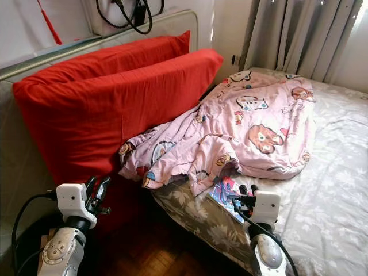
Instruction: Clean up the room
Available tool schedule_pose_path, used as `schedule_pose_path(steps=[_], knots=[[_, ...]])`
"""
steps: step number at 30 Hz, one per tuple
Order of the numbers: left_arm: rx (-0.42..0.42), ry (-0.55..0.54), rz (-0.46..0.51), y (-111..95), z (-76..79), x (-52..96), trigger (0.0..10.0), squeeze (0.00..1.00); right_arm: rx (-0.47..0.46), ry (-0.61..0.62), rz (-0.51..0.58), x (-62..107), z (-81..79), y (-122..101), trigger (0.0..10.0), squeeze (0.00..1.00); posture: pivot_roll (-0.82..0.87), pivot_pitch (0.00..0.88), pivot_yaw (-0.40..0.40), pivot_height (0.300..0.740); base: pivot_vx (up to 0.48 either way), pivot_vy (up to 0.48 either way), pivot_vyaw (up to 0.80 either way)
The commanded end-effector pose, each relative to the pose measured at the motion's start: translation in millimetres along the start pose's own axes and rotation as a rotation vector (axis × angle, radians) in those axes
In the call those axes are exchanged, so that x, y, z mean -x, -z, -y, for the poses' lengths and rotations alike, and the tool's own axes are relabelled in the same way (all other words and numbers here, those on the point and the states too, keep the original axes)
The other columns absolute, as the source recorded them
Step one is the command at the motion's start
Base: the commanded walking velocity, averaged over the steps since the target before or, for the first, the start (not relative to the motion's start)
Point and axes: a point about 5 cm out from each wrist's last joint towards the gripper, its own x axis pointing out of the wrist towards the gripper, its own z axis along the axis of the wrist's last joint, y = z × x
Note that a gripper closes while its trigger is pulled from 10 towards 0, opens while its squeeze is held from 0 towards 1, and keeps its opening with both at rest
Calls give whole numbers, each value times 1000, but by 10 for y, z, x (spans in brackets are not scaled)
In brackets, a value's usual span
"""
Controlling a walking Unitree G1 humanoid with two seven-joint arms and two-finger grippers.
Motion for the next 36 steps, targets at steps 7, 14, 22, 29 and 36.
schedule_pose_path(steps=[7, 14, 22, 29, 36], knots=[[2, 13, 13, -63, 21, -36, 10000, 0, 1, -2, 3, -39, -13, -28, 10000, 0, -13, 0, 35, 685, 0, 0, 0], [7, 17, 0, -50, 28, -36, 10000, 0, 0, -14, -2, -48, -38, -26, 10000, 0, -10, 0, 33, 685, 0, 0, 0], [16, 26, 0, -61, 40, -35, 10000, 0, -5, -30, -6, -38, -85, -13, 10000, 0, -8, 0, 36, 685, 214, 0, 0], [18, 30, 9, -86, 47, -58, 10000, 0, -10, -42, -1, -44, -123, -21, 10000, 0, -7, 0, 39, 685, 309, 0, 0], [20, 34, 14, -104, 58, -71, 10000, 0, -9, -50, 0, -42, -141, -25, 10000, 0, -7, 0, 37, 685, 321, 0, 0]])
